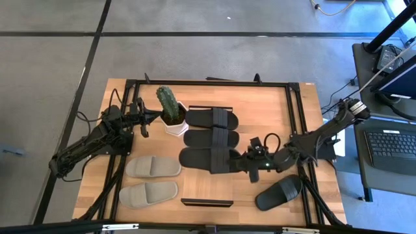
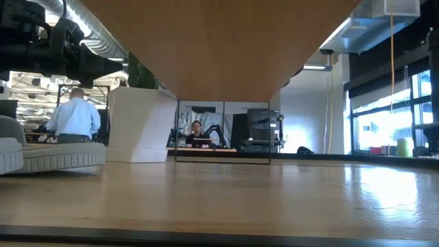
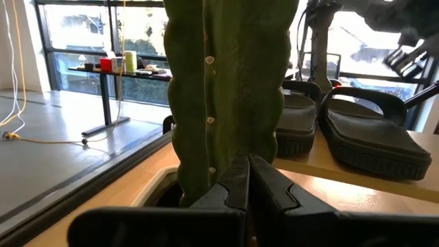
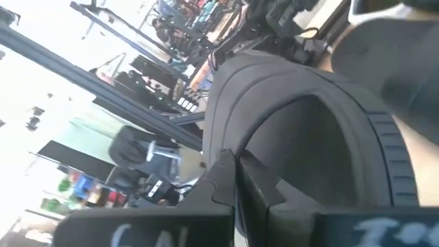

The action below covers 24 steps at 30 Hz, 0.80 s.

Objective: Pick and place slides into the shelf
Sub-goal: Put the black slide on the shelf

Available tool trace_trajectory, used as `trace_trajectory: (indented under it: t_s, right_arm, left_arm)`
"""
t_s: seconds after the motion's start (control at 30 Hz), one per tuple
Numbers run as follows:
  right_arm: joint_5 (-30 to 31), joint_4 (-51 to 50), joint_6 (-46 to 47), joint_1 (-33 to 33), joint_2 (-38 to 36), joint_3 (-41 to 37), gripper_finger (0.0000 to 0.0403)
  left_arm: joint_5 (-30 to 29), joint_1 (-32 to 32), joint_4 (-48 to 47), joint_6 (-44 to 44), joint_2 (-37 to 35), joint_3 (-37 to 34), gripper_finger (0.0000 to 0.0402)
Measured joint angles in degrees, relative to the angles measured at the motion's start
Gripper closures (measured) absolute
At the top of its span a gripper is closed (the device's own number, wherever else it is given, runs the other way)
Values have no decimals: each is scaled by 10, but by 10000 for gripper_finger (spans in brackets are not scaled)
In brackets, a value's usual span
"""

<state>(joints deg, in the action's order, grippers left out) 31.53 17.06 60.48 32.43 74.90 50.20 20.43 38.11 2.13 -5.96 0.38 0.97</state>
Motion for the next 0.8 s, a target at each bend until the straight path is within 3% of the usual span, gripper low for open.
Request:
trace_trajectory:
  t_s: [0.23,0.8]
  right_arm:
    - [-17,129,38,-8,1,-71,397]
    - [-25,103,137,-15,5,-74,397]
  left_arm:
    - [0,0,0,-1,0,0,401]
    - [0,0,0,-3,0,0,401]
